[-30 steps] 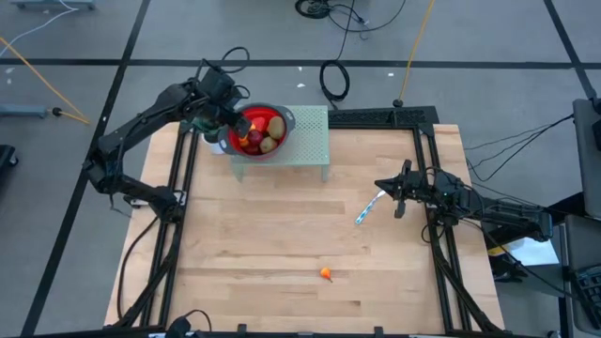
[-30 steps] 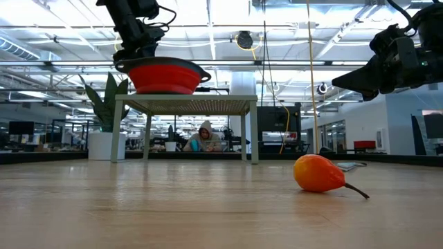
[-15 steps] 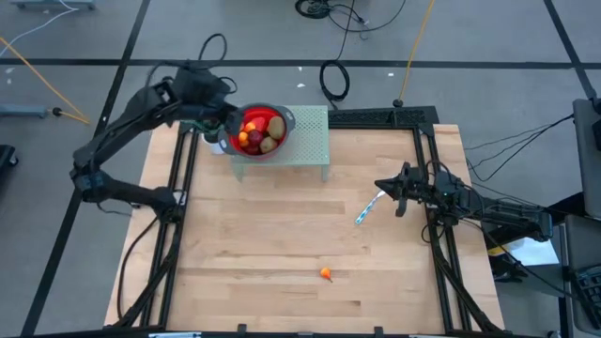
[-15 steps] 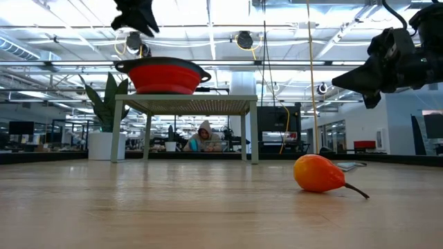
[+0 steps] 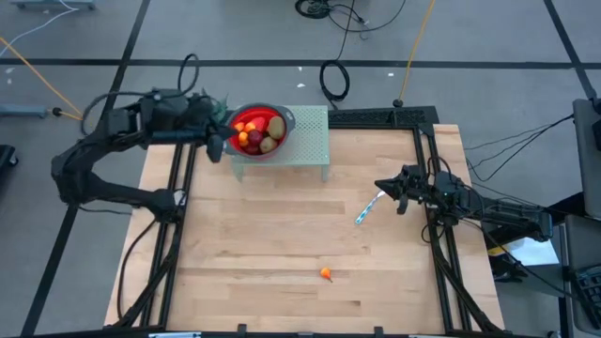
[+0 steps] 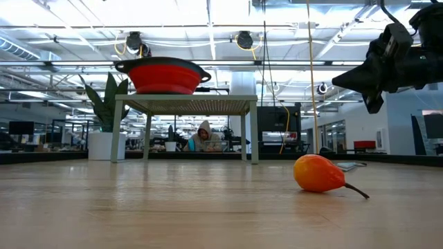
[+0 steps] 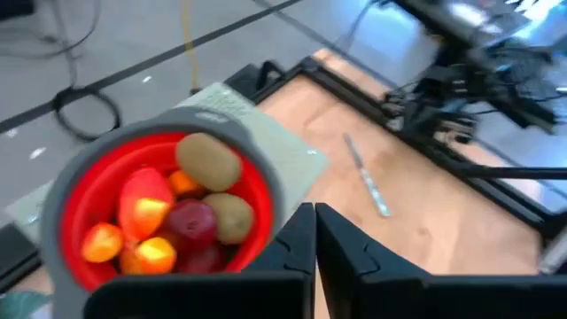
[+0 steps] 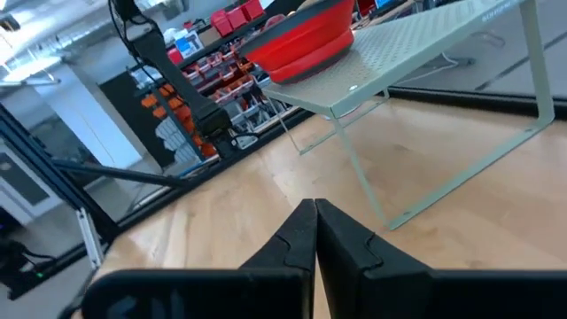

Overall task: Pick & Place Fruit
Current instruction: Put the pear into the red strainer bowl on the shelf

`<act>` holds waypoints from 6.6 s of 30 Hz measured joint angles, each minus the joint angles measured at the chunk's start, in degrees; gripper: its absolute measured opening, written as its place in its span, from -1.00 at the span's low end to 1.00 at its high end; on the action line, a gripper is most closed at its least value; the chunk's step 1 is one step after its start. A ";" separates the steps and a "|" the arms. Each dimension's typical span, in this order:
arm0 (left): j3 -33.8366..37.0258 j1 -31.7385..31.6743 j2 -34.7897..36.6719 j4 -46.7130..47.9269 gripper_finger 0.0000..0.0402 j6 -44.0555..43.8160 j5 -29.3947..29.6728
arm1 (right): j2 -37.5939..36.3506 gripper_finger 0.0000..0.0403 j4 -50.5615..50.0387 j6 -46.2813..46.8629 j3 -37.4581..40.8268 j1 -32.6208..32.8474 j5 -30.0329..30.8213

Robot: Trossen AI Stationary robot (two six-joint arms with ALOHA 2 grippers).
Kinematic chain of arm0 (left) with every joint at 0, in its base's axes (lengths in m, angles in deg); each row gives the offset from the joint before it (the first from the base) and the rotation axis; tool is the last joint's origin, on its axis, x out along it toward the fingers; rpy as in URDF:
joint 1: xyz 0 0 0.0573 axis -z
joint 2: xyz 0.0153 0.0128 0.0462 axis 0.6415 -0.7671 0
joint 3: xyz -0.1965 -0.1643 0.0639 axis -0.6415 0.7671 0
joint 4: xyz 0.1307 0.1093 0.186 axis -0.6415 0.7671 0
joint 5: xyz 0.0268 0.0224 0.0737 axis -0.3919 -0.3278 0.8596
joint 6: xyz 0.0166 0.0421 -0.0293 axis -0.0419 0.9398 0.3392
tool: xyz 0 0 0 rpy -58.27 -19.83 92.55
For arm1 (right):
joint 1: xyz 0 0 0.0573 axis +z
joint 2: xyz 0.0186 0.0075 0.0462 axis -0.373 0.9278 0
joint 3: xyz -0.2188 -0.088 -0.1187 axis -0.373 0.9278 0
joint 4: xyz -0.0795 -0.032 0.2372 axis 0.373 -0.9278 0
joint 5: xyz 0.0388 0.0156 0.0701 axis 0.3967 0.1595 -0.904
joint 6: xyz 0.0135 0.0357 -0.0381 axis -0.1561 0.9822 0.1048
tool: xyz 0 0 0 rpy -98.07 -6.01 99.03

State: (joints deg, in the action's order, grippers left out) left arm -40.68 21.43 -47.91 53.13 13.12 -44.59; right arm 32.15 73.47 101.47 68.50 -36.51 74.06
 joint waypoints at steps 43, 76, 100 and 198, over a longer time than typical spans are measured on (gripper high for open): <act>49.29 20.54 40.07 -33.32 -0.99 5.84 3.03 | 19.46 -0.98 9.17 -1.94 -13.79 12.32 -3.34; 60.31 20.54 61.55 -27.50 -0.96 12.13 -0.88 | 61.71 -1.00 8.13 -12.30 -49.02 34.20 15.52; 74.05 20.55 61.55 -34.01 -0.98 12.94 -0.76 | 86.39 -1.00 -25.47 -2.67 -83.90 38.68 12.66; 79.73 20.54 61.55 -40.49 -0.87 15.04 -1.24 | 107.81 -0.02 -41.08 17.70 -87.23 43.63 4.78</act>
State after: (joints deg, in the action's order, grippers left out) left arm 39.05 41.98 13.64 12.65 28.15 -45.83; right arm 139.96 32.39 119.16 -18.73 7.11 78.84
